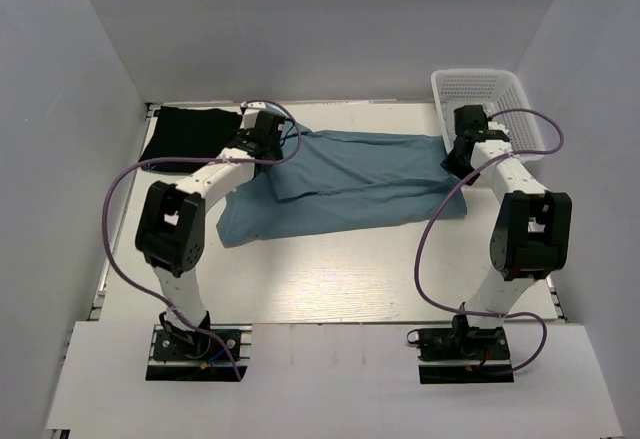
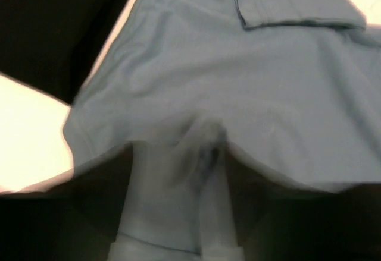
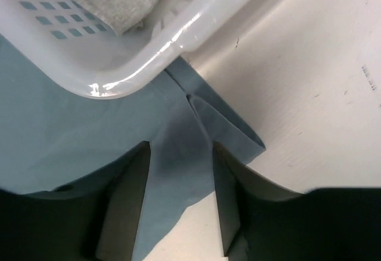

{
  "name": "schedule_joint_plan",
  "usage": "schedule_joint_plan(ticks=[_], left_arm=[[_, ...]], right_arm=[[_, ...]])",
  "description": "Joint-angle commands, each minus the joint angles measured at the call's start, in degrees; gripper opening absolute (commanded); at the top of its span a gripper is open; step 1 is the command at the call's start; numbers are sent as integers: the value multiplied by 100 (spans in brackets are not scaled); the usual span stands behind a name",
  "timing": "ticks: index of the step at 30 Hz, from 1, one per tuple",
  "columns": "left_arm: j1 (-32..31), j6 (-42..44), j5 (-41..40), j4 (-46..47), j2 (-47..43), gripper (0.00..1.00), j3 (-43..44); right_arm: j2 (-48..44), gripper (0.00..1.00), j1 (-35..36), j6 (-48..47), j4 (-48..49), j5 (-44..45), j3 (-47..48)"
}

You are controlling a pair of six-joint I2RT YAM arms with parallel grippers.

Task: Fold and stack the t-shirts
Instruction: Fold the flattened tshirt in 1/3 of the way

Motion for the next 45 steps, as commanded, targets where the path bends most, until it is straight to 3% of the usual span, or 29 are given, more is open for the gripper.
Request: schedule_joint_plan(ticks=[1,2,3,9,14,21,28,36,41,45], left_arm=[[117,332,296,31,260,80,751],[117,332,296,-136,348,100,928],[187,332,296,-320,418,100,1104],[302,-115,287,-1086,184,100,1309],[302,-608,988,-685,-722,100,-253],[302,-1224,1912,45,-1137,100,-2030],[355,-1549,1510,-585,-917,100,-2453],[469,-1795,1658,-937,-1742,100,-3384],[338,-2198,1536,-1798,-2392,100,-3648],[337,-2200,2028,-2000,-3218,100,-3851]], right_arm=[[-54,55,-2,2,-161,247,360],[-124,61,7,-59,-161,238,378],[-159,69,24,-77,-135,194,361],[-967,78,51,-367,295,-280,-447],[-1478,84,217,-832,1261,-1526,-1484],[-679,84,253,-904,2237,-2891,-1942],[-221,84,-1,-666,2160,-1899,-2232],[-511,85,-213,-306,1967,-2196,-3190],[-1529,85,-178,-288,1844,-2592,-4200],[-2662,85,-55,-446,1369,-2452,-4561]])
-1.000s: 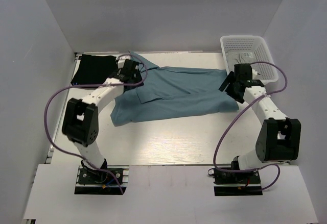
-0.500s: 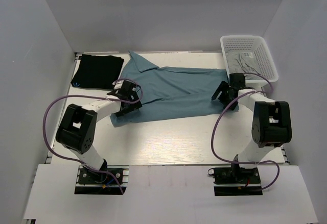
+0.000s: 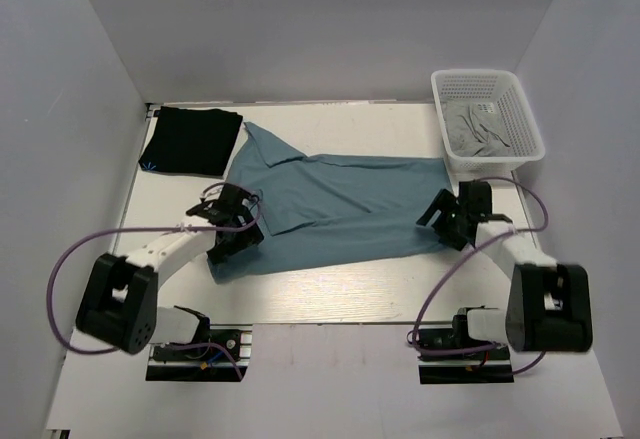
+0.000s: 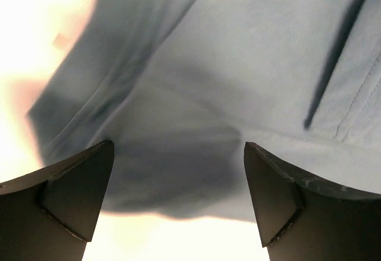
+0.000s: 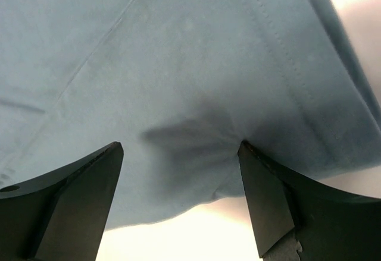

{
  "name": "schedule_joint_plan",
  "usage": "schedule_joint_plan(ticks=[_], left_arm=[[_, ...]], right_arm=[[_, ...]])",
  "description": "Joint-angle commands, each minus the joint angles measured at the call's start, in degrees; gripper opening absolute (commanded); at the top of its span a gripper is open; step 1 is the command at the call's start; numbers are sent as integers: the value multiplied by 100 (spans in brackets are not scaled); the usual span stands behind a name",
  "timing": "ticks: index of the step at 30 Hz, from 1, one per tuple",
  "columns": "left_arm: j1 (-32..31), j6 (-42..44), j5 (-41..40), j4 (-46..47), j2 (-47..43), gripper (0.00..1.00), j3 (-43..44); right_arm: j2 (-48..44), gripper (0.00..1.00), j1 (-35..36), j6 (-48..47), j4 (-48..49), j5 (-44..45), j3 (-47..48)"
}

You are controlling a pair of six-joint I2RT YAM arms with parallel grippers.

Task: Fold and stack the t-shirts
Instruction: Fold the flattened tshirt in 1/3 of the way

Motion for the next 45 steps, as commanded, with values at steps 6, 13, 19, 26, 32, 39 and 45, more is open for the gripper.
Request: schedule_joint_plan(ticks=[6,13,19,26,32,39,45], left_arm=[[-63,427,1161,115,-1613,100,-17],[-379,797,1637,926,-289,100,632],[-503,903,1637,977,952,100,1161],[-555,903,1462,1189,1136,71,1099],[-555,955,1409,1356,1462,31,1292],[-555,1008,1462,1759,1585,0,1556],[-555,1316,1637,1989,2085,0,2275]], right_arm=[[-1821,90,200,-641,-1797,474,-40],[-1927,90,208,-782,-1683,606,566],[-1734,90,191,-756,-1560,562,584],[-1461,90,200,-721,-1481,492,584],[-1373,90,200,-694,-1411,351,602],[-1373,90,182,-668,-1340,316,514],[-1242,90,182,-676,-1296,316,523]])
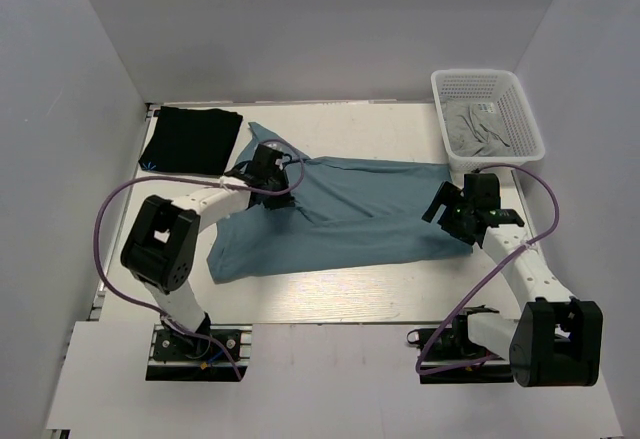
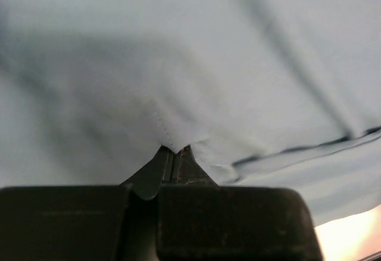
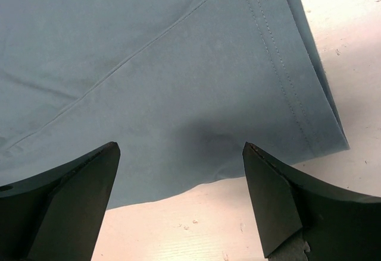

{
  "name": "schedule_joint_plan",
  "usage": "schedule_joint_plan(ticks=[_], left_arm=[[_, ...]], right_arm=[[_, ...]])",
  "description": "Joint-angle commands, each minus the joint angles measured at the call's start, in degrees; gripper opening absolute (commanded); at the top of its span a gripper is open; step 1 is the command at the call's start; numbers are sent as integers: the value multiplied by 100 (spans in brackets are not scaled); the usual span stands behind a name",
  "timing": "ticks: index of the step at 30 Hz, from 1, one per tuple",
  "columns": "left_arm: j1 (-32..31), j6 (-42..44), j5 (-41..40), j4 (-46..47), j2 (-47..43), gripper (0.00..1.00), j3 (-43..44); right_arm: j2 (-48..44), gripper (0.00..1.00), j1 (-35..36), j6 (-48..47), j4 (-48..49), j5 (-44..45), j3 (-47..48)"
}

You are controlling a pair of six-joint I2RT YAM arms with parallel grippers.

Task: Fold and stack the t-shirts
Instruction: Fold the flattened tshirt in 1/3 of the way, then grap the side of the flattened tshirt furthest away from the robot with both arms

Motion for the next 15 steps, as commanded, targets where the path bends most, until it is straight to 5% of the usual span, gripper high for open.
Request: schedule_joint_plan(ticks=[1,3,4,5,6,9,10,15], left_arm=[[-29,278,114,225,368,0,648],[-90,357,27,-82,762,3,1068],[-90,357,-35,-205,895,13,1219],[-151,444,-88,-450,1018,24,1508],[-152,497,-88,-539,1132,47,1641],[-213,752,-167,-532,1362,75,1975],[-274,814,-220,-453,1432,100,1977],[-397,1060,-422,-443,1678,100,2513]], right_arm=[[94,90,3,-65,201,-45,105],[129,90,-6,-117,96,43,158],[173,90,3,-135,43,131,193],[191,90,3,-144,-1,332,237],[191,90,-6,-161,-106,377,255],[112,90,12,-153,-72,430,220],[120,90,-6,-153,-37,395,211],[138,90,12,-144,34,299,184]])
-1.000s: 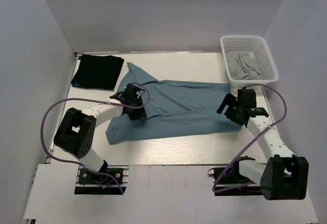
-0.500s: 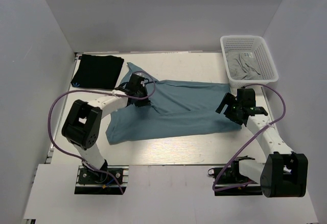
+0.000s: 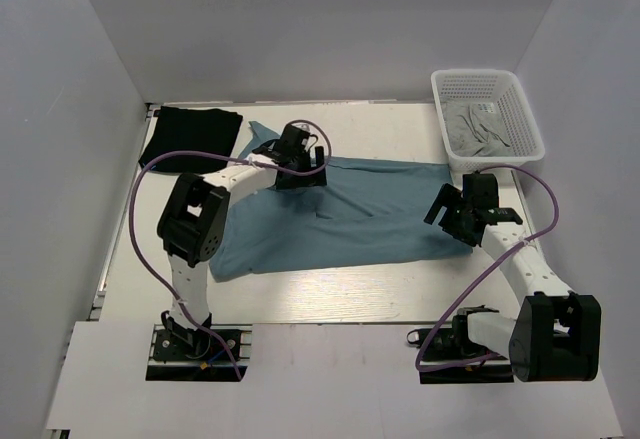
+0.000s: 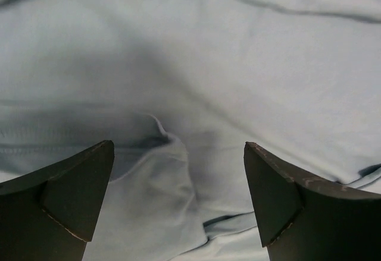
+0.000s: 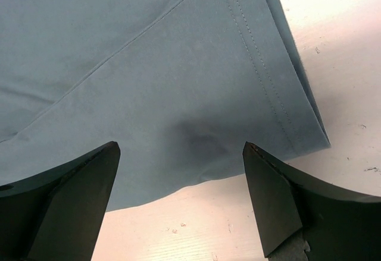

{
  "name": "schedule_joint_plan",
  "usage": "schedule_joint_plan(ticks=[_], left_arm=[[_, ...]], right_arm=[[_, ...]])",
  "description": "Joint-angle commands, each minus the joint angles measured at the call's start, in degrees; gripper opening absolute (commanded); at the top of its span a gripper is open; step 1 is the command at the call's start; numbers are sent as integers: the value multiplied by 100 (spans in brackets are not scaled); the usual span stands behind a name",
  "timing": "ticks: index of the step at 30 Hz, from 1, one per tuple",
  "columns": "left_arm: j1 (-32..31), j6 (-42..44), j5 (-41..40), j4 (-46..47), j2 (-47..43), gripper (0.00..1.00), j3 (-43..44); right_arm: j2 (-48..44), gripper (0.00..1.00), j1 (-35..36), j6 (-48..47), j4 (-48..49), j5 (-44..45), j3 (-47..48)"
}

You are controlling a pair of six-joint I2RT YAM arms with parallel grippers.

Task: Fold and stack the t-shirts
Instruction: Grap the side of the flattened tshirt furthest away from the robot with both arms

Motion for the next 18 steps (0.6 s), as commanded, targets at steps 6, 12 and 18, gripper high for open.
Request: schedule_joint_plan(ticks=[6,12,18], left_arm=[[-149,579,-560,772,-336,100,75],[-70,606,-1262,352,-652,100,146],[246,255,-2686,-473,-698,100,556]], right_arm=[[-50,90,27,14,159,-29,215],[-59,90,27,-30,440,-30,268],[617,90,53,-92,703,-100,1023]])
